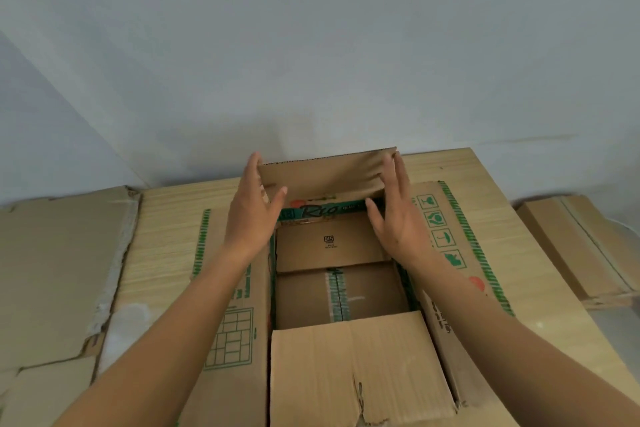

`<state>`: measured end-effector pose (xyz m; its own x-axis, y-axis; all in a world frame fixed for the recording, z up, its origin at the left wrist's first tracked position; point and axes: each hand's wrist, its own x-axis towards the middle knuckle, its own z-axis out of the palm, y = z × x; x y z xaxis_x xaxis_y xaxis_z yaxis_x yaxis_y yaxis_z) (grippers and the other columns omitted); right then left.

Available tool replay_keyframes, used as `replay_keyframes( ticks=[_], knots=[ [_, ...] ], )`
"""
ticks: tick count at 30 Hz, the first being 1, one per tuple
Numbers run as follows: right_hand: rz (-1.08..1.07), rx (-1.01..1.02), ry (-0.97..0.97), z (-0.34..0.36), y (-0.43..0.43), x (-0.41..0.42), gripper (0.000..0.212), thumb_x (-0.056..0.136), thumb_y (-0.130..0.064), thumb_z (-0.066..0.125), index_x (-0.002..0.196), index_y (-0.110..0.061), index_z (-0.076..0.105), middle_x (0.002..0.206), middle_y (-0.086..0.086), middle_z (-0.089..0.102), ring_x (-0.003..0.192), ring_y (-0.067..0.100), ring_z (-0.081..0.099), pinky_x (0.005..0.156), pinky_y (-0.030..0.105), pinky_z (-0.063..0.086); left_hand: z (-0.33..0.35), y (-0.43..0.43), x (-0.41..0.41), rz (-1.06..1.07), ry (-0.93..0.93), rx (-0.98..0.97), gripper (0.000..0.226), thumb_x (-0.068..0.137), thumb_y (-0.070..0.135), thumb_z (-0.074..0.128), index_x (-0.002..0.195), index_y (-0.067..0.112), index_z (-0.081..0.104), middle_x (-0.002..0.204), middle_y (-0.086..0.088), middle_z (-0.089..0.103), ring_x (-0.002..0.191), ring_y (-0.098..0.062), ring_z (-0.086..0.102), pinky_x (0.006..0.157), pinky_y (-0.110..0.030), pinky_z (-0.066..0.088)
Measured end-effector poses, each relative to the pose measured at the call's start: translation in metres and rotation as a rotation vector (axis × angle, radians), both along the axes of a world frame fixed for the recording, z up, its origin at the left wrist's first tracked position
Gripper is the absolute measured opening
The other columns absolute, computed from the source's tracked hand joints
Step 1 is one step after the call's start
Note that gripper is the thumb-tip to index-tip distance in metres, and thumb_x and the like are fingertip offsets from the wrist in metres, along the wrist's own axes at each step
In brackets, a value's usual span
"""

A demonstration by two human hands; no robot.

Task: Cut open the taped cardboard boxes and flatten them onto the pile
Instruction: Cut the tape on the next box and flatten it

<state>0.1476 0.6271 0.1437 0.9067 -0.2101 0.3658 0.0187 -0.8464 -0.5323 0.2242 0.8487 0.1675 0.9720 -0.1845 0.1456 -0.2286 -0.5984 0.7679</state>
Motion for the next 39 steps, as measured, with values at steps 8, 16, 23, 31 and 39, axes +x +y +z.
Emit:
replay_keyframes(
  ticks=[8, 16, 23, 31, 39],
  knots=[
    [0.071, -0.476, 0.543, -0.024, -0.011, 0.022, 0.062, 0.101, -0.044, 0.021, 0.151, -0.020, -0.006, 0.156, 0.005, -0.022, 0.145, 0.024, -0.015, 0.118, 0.051, 0.003, -0.047, 0.016, -0.024, -0.292, -0.058, 0.571, 0.071, 0.099, 0.043, 0.040, 0.153, 0.021, 0.000, 0.160, 0.001, -0.008, 0.147, -0.018, -0.013, 0.120, -0.037, -0.008],
    [0.107, -0.392, 0.597, -0.021, -0.017, 0.032, 0.057, 0.102, -0.040, 0.029, 0.152, -0.024, 0.006, 0.160, -0.002, -0.002, 0.147, 0.020, -0.006, 0.118, 0.047, 0.000, -0.049, 0.017, -0.046, -0.394, -0.052, 0.773, 0.082, 0.081, 0.063, -0.004, 0.138, 0.033, 0.047, 0.157, 0.006, 0.025, 0.146, -0.020, -0.017, 0.113, -0.042, -0.022],
    [0.154, -0.265, 0.571, -0.013, -0.016, 0.014, 0.058, 0.101, -0.040, 0.031, 0.152, -0.020, 0.012, 0.160, 0.000, -0.007, 0.146, 0.019, -0.010, 0.118, 0.043, -0.006, -0.035, 0.018, -0.090, -0.464, 0.049, 0.644, 0.072, 0.088, 0.066, 0.007, 0.118, 0.034, 0.064, 0.123, 0.016, 0.063, 0.133, -0.002, 0.040, 0.114, -0.042, -0.022],
    [0.307, -0.084, 0.704, 0.031, 0.026, -0.063, 0.050, 0.099, -0.041, 0.041, 0.145, -0.022, 0.036, 0.152, 0.003, 0.033, 0.139, 0.020, 0.032, 0.114, 0.038, 0.027, -0.016, 0.026, -0.124, -0.526, 0.264, 0.579, 0.042, 0.098, 0.053, 0.034, 0.109, 0.031, 0.068, 0.109, 0.011, 0.069, 0.114, -0.008, 0.056, 0.113, -0.048, -0.022],
    [0.442, -0.086, 0.776, 0.073, 0.038, -0.127, 0.031, 0.100, -0.035, 0.042, 0.096, -0.017, 0.068, 0.092, 0.001, 0.067, 0.081, 0.012, 0.058, 0.073, 0.028, 0.043, 0.026, 0.042, -0.142, -0.541, 0.347, 0.213, 0.013, 0.090, 0.034, 0.064, 0.098, 0.028, 0.073, 0.090, 0.014, 0.071, 0.082, 0.003, 0.063, 0.087, -0.026, 0.050]
  ],
)
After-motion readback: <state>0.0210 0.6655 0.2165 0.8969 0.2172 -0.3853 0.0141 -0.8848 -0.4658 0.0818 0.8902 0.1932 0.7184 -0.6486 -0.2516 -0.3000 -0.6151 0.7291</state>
